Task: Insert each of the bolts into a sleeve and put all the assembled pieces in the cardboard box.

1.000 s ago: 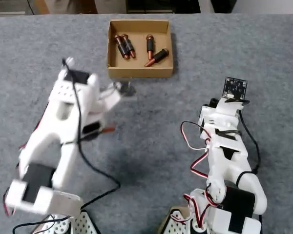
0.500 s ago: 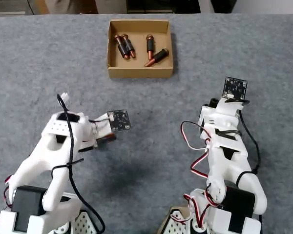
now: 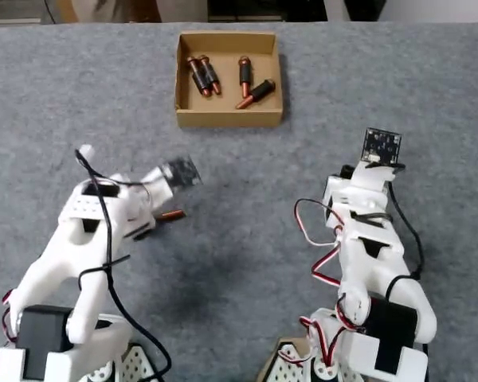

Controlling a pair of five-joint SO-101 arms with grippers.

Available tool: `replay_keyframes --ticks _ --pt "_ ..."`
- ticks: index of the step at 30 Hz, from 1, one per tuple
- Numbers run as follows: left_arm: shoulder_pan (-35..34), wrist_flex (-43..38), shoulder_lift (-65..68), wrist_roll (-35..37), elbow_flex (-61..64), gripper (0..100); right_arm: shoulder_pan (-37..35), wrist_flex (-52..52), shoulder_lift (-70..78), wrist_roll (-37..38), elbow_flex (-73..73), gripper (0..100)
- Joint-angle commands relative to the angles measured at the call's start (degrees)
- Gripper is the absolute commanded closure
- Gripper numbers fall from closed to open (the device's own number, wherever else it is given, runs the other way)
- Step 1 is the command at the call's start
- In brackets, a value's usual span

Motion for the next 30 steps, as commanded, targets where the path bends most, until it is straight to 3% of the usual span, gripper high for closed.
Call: replay_keyframes --ticks 1,5,8,13,17,19,21,30 --pt "-1.93 -0.62 -2.33 5.01 -5.10 76 0.57 -1.05 -0.22 -0.44 -2.59 99.7" --pt "-2.73 1.76 -2.95 13.27 -7.65 76 0.57 -1.05 -0.04 -0.44 -2.68 99.7" --pt "-3.25 11.34 -2.95 21.98 -13.45 76 0.57 -1.05 -0.04 -0.44 -2.68 99.7" --pt "-2.81 32.00 -2.24 50.99 -27.08 76 0.57 -1.05 -0.04 -0.44 -2.68 99.7" --pt "-1.67 41.32 -2.24 81.14 -31.12 76 0.57 -1.05 -0.04 -0.44 -2.59 99.7" --pt "-0.79 42.55 -2.15 92.84 -30.33 76 0.57 -1.05 -0.13 -0.44 -2.59 99.7" --pt "0.18 42.11 -1.54 99.87 -28.48 76 0.57 -1.05 -0.22 -0.44 -2.51 99.7" --pt "3.43 30.68 11.03 115.25 -26.02 76 0.57 -1.05 -0.22 -0.44 -2.42 99.7"
